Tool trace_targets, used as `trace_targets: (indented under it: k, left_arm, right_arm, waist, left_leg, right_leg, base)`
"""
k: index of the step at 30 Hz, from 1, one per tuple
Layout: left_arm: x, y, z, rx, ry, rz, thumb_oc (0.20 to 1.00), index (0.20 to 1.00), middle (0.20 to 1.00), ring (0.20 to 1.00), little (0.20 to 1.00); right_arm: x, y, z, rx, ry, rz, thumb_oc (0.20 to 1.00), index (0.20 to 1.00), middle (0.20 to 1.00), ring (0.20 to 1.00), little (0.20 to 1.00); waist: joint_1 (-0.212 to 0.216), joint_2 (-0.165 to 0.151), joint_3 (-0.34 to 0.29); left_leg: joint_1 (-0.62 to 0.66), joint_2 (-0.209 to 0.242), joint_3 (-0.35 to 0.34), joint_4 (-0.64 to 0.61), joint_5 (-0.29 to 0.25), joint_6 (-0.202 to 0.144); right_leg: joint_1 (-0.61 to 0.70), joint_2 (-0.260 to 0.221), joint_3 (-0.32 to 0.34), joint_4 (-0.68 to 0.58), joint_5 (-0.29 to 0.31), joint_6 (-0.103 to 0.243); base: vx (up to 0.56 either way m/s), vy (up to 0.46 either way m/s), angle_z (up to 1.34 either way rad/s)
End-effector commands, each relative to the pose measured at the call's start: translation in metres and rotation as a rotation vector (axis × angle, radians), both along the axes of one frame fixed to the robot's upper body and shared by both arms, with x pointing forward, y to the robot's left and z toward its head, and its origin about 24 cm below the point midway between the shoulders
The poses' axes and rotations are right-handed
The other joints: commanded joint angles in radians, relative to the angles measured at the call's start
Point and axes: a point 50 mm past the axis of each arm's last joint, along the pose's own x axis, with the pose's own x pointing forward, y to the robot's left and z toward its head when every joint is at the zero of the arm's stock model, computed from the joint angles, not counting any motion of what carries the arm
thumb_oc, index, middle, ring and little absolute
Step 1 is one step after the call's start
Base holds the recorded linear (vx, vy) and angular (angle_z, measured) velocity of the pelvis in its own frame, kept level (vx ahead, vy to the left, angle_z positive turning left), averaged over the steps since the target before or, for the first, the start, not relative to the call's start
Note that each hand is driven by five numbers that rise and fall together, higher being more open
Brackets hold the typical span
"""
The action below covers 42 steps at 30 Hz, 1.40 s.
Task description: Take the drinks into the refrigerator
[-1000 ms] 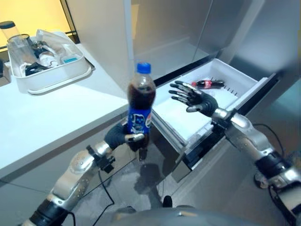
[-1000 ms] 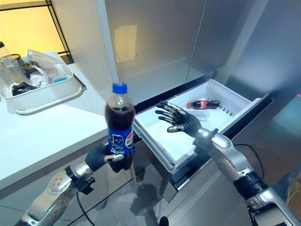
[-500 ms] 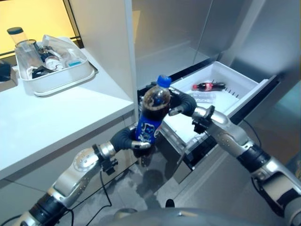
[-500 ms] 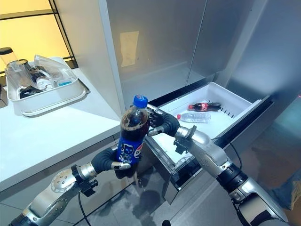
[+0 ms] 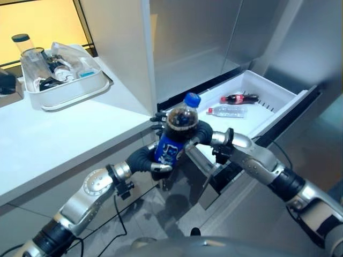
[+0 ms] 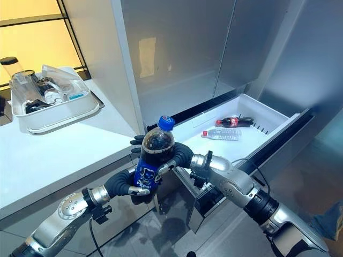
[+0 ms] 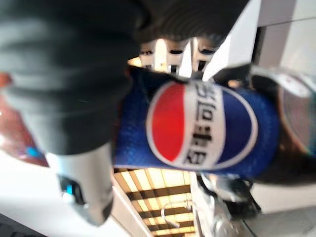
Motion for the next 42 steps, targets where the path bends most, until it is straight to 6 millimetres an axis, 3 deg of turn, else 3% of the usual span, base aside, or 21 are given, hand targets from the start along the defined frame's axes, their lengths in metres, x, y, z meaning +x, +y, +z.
trace_targets:
  k: [1, 11, 12, 13, 37, 38, 39, 40, 42]
  left_arm:
    - [0.018, -0.019, 0.039, -0.086, -0.222, -0.068, 0.2, 0.2, 0.2, 0.2, 0.2]
    - [0.021, -0.015, 0.037, -0.084, -0.231, -0.026, 0.2, 0.2, 0.2, 0.2, 0.2]
    - [0.022, -0.015, 0.038, -0.085, -0.233, -0.024, 0.2, 0.2, 0.2, 0.2, 0.2]
    - [0.022, -0.015, 0.038, -0.088, -0.237, -0.018, 0.2, 0.2, 0.2, 0.2, 0.2]
    - [0.019, -0.009, 0.035, -0.093, -0.23, 0.028, 0.2, 0.2, 0.2, 0.2, 0.2]
    - [0.019, -0.009, 0.035, -0.092, -0.23, 0.028, 0.304, 0.304, 0.304, 0.304, 0.304]
    - [0.019, -0.009, 0.035, -0.092, -0.23, 0.028, 0.304, 0.304, 0.304, 0.304, 0.304]
    - [0.017, -0.008, 0.035, -0.095, -0.223, 0.03, 1.0, 1.0, 1.0, 1.0, 1.0]
    - [0.016, -0.006, 0.034, -0.109, -0.204, 0.041, 1.0, 1.0, 1.0, 1.0, 1.0]
  right_arm:
    - [-0.027, 0.026, 0.04, 0.1, -0.107, 0.273, 1.0, 1.0, 1.0, 1.0, 1.0]
    - [-0.034, 0.036, 0.058, 0.208, -0.122, 0.313, 1.0, 1.0, 1.0, 1.0, 1.0]
    - [-0.035, 0.038, 0.059, 0.218, -0.12, 0.319, 0.645, 0.645, 0.645, 0.645, 0.645]
    - [-0.035, 0.04, 0.06, 0.238, -0.118, 0.314, 0.2, 0.2, 0.2, 0.2, 0.2]
    - [-0.043, 0.05, 0.055, 0.347, -0.018, 0.331, 0.2, 0.2, 0.2, 0.2, 0.2]
    - [-0.043, 0.05, 0.055, 0.347, -0.018, 0.331, 0.2, 0.2, 0.2, 0.2, 0.2]
    - [-0.043, 0.05, 0.055, 0.347, -0.018, 0.331, 0.2, 0.2, 0.2, 0.2, 0.2]
    - [-0.04, 0.048, 0.054, 0.372, -0.01, 0.299, 0.2, 0.2, 0.2, 0.2, 0.2]
    - [-0.036, 0.043, 0.054, 0.412, 0.002, 0.245, 0.2, 0.2, 0.2, 0.2, 0.2]
  waist:
    - [0.024, -0.023, -0.01]
    - [0.023, -0.022, -0.009]
    - [0.023, -0.021, -0.008]
    - [0.024, -0.02, -0.008]
    - [0.029, -0.016, -0.007]
    - [0.029, -0.016, -0.007]
    - [0.029, -0.016, -0.007]
    - [0.028, -0.015, -0.007]
    - [0.028, -0.014, -0.008]
  left_leg:
    - [0.007, -0.011, -0.044, 0.011, -0.076, 0.015]
    - [0.007, -0.009, -0.042, 0.011, -0.073, 0.014]
    - [0.007, -0.008, -0.042, 0.011, -0.073, 0.014]
    - [0.007, -0.007, -0.041, 0.01, -0.072, 0.013]
    - [0.005, -0.005, -0.041, 0.009, -0.072, 0.014]
    - [0.006, -0.005, -0.041, 0.009, -0.072, 0.014]
    - [0.006, -0.005, -0.041, 0.009, -0.072, 0.014]
    - [0.006, -0.006, -0.041, 0.009, -0.073, 0.014]
    - [0.006, -0.005, -0.041, 0.009, -0.073, 0.014]
  right_leg:
    - [0.014, -0.053, -0.039, 0.13, -0.101, 0.094]
    - [0.013, -0.051, -0.04, 0.127, -0.099, 0.092]
    - [0.013, -0.051, -0.039, 0.127, -0.099, 0.091]
    - [0.012, -0.05, -0.039, 0.127, -0.099, 0.091]
    - [0.007, -0.05, -0.035, 0.125, -0.096, 0.091]
    - [0.007, -0.05, -0.035, 0.125, -0.096, 0.091]
    - [0.007, -0.05, -0.035, 0.125, -0.096, 0.091]
    - [0.008, -0.05, -0.035, 0.124, -0.096, 0.091]
    - [0.01, -0.051, -0.034, 0.123, -0.097, 0.091]
  base:
    - [0.0, 0.0, 0.0]
    - [0.0, 0.0, 0.0]
    - [0.0, 0.0, 0.0]
    - [0.0, 0.0, 0.0]
    - [0.0, 0.0, 0.0]
    - [0.0, 0.0, 0.0]
    - [0.0, 0.0, 0.0]
    - [0.0, 0.0, 0.0]
    - [0.0, 0.0, 0.0]
